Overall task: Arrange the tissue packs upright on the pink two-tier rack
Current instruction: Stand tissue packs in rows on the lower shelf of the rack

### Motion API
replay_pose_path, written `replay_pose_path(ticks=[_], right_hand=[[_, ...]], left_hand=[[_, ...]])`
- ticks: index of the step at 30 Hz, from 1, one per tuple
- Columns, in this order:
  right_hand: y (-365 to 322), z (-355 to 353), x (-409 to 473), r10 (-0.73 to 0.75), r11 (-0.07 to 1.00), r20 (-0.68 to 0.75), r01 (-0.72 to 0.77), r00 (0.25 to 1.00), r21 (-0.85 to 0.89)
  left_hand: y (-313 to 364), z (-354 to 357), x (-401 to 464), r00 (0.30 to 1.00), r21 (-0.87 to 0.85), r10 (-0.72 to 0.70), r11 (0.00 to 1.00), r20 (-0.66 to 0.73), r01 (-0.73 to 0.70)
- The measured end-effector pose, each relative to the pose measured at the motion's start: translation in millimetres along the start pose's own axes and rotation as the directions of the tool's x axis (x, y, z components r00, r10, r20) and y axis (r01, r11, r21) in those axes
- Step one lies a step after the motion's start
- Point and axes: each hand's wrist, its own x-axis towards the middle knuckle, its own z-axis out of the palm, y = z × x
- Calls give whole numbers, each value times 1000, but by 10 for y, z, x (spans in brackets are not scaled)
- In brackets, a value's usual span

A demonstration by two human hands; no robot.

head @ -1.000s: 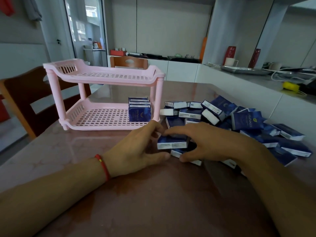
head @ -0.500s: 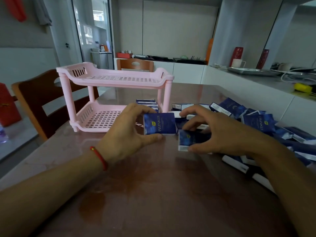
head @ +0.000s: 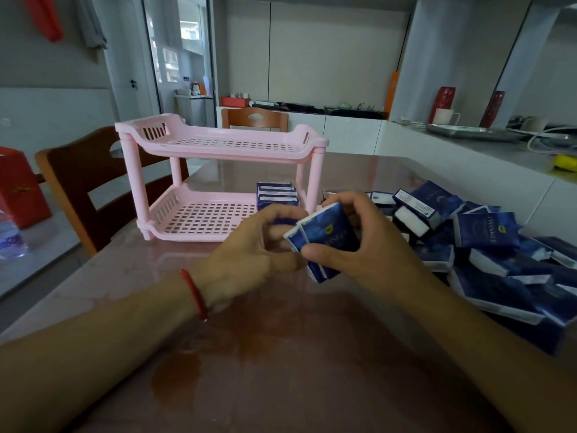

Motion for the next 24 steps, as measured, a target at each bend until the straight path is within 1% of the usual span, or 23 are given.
replay_pose_path(ticks=[2, 4, 7, 9, 11, 14, 16, 17, 18, 20, 21, 22, 24], right_hand=[[29, 97, -21, 42, 995, 34, -45, 999, 91], [44, 161, -41, 51, 990, 74, -61, 996, 125], [25, 223, -69, 93, 975, 55, -102, 994, 196], [18, 240, -71, 111, 974, 10, -111, 994, 198], [0, 251, -78, 132, 970, -6, -128, 991, 206], [-59, 250, -98, 165, 949, 58, -174, 985, 264], [-77, 195, -79, 163, 934, 52, -171, 985, 315], [-64, 152, -61, 127, 949, 18, -127, 992, 288], [-39, 112, -38, 77, 976, -10, -73, 997, 206], [15, 53, -12, -16, 1000, 19, 17, 1000, -19], [52, 45, -5, -31, 995, 57, 36, 998, -96], [86, 45, -4, -17, 990, 92, 30, 996, -134], [134, 49, 1, 48, 989, 133, -28, 990, -146]], left_hand=[[-8, -1, 4, 999, -113, -32, 993, -44, 27], [5, -17, 6, 997, -166, -42, 986, -62, 31], [45, -30, -24, 998, -181, -45, 982, 41, 52], [59, -22, -48, 994, -127, -17, 991, 110, 31], [68, 13, -65, 995, -42, 5, 999, 99, -1], [74, 1, -62, 996, 63, 29, 997, 81, -34], [106, -67, -36, 995, 213, 67, 974, 68, -80], [127, -119, -21, 996, 269, 76, 959, 50, -87], [153, -165, -12, 997, 291, 70, 954, 29, -76], [173, -242, -10, 997, 337, 59, 939, 49, -72], [179, -256, -10, 995, 399, 59, 912, 85, -89], [178, -261, -18, 990, 472, 58, 874, 130, -113], [176, -253, -34, 976, 585, 82, 789, 201, -187]])
